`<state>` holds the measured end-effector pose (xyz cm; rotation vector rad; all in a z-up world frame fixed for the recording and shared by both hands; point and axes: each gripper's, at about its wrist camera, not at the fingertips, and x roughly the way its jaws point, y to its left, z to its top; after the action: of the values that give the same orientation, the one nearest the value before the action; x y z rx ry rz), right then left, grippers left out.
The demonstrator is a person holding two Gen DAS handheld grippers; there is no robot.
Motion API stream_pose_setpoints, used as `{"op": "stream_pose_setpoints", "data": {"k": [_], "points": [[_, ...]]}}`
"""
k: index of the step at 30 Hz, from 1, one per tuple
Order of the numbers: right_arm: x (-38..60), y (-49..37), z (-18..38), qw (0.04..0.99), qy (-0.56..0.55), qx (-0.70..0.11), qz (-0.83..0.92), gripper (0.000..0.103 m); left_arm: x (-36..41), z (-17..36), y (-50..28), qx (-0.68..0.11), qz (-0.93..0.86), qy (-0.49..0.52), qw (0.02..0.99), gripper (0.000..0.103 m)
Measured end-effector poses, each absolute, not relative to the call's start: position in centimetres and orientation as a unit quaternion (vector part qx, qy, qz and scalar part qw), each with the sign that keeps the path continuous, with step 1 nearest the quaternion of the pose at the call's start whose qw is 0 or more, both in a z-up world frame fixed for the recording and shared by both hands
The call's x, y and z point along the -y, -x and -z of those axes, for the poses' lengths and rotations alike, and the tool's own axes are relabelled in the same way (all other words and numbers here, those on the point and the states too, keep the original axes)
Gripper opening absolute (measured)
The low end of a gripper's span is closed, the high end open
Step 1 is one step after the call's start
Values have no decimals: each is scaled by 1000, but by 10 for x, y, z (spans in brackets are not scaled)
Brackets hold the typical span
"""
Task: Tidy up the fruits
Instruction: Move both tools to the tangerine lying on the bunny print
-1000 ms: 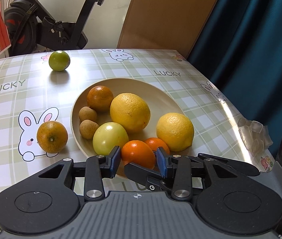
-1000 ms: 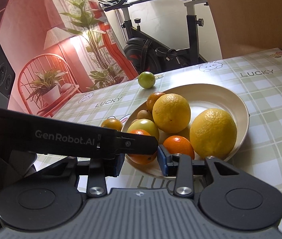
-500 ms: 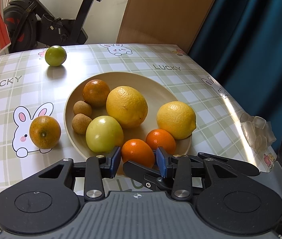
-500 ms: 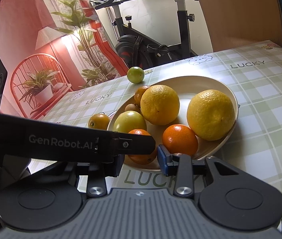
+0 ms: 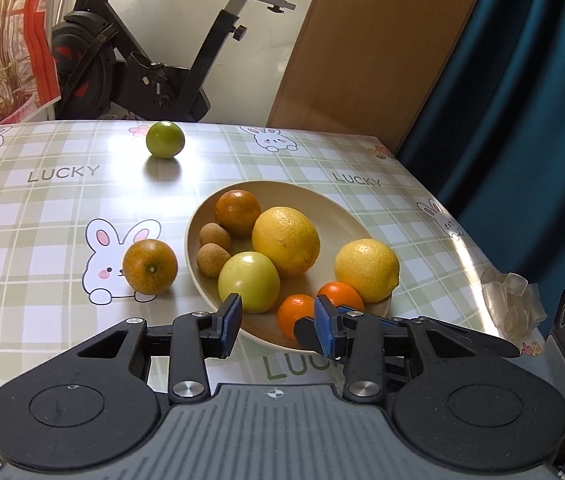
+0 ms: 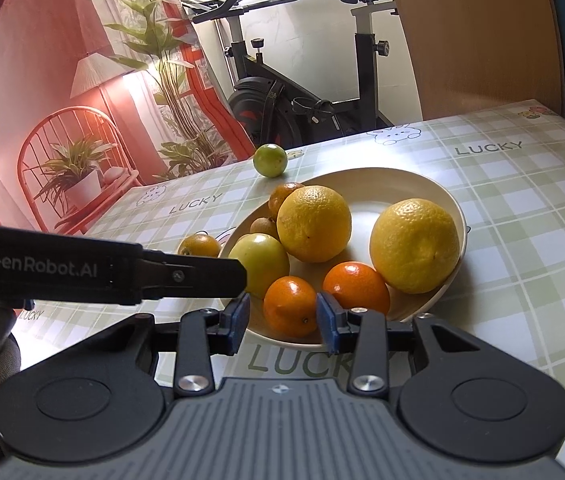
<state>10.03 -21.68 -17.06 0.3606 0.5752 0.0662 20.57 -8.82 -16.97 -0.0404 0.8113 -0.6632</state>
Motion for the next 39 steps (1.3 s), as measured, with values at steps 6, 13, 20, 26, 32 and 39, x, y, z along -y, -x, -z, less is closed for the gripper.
{"op": "stream_pose_setpoints", "data": {"k": [6, 13, 20, 26, 32, 39], "points": [[211, -98, 157, 948, -161, -271, -36, 41, 57, 146, -213, -374, 283, 38, 882, 41], [218, -99, 119, 960, -142, -235, -45, 41, 24, 94, -223, -336, 270, 73, 899, 41], [217, -116, 83, 972, -119, -198, -52, 41, 10, 46, -236, -289, 262, 47, 919, 41], [196, -143, 74, 974, -93, -189, -88, 41, 8, 51, -256, -293, 250, 25, 923, 41], [166, -170, 105, 961, -53, -240, -126, 41, 1, 95, -274, -351, 242, 35, 904, 41], [162, -196, 132, 939, -37, -305, -153, 41, -1, 127, -297, -392, 253, 44, 883, 41]]}}
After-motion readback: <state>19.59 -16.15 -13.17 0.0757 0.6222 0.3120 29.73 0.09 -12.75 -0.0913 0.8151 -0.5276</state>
